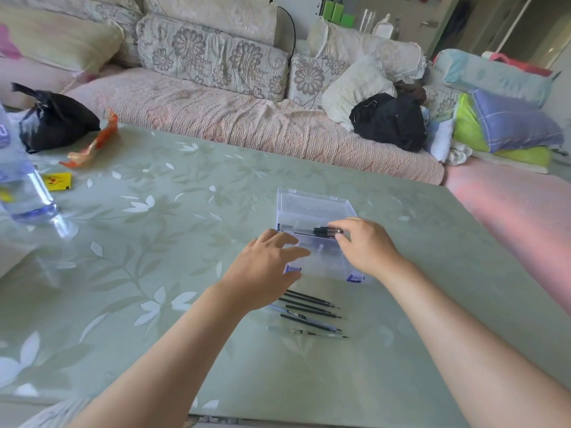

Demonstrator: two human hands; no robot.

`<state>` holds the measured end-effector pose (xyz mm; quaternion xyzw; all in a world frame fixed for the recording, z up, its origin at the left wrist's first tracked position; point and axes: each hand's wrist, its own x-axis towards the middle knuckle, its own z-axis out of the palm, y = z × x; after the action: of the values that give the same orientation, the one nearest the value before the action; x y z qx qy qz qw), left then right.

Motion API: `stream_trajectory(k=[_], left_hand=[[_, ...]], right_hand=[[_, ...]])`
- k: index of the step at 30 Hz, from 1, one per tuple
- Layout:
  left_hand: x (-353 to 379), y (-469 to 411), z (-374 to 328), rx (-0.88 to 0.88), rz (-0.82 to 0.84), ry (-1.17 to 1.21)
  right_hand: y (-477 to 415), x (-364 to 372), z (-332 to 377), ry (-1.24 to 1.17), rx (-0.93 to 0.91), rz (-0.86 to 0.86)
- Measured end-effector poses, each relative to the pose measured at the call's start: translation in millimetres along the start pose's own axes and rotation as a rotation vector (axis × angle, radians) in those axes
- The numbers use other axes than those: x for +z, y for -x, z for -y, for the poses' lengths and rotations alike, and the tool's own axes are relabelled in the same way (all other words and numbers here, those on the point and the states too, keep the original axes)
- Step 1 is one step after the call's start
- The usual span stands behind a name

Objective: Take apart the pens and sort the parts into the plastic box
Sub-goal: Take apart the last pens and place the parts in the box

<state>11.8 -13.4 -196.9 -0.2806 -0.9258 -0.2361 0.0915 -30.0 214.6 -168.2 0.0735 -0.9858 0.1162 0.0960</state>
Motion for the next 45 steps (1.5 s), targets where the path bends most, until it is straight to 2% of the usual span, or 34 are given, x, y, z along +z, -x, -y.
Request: stream_trajectory(k=[3, 6, 9, 12, 15, 20, 26, 32, 37, 42, 45], left_hand=[[-8.4, 4.1, -5.8, 0.024, -0.074, 0.051], [-17.4, 11.3, -15.2, 0.016, -0.058, 0.135], [-22.1, 20.5, -20.4, -0.001, 0.074, 0.131], [-23.0, 32.2, -19.8, -0.041, 0.239, 0.063], [-21.9, 42.2, -19.6, -0.059, 0.337, 0.008], [-14.6, 46.0, -24.3, -0.062, 0.371, -0.033], [-10.6, 42.8, -34.4, -0.07, 0.326, -0.004], [-3.8, 40.6, -43.6, -0.096, 0.349, -0.074], [-0.4, 42.6, -46.5, -0.045, 0.365, -0.167], [1.3, 41.7, -46.1, -0.077, 0.378, -0.127], [2.0, 42.7, -48.2, -0.05, 0.374, -0.183]], right_hand=[[9.6, -15.1, 6.5, -0.045, -0.056, -0.102], [30.1, -28.1, 23.1, -0.114, -0.125, -0.082], [59.0, -34.5, 40.6, -0.117, -0.181, 0.062], [82.6, -32.5, 50.3, 0.019, -0.224, 0.283], [99.6, -24.4, 54.8, 0.147, -0.265, 0.351], [111.7, -11.1, 56.3, 0.209, -0.291, 0.345], [112.2, -9.0, 59.3, 0.183, -0.296, 0.318], [107.9, -6.0, 62.3, 0.272, -0.338, 0.328], [106.8, -4.3, 65.6, 0.352, -0.378, 0.329], [107.2, -2.7, 65.4, 0.383, -0.396, 0.329], [107.9, -1.1, 63.6, 0.369, -0.386, 0.33]])
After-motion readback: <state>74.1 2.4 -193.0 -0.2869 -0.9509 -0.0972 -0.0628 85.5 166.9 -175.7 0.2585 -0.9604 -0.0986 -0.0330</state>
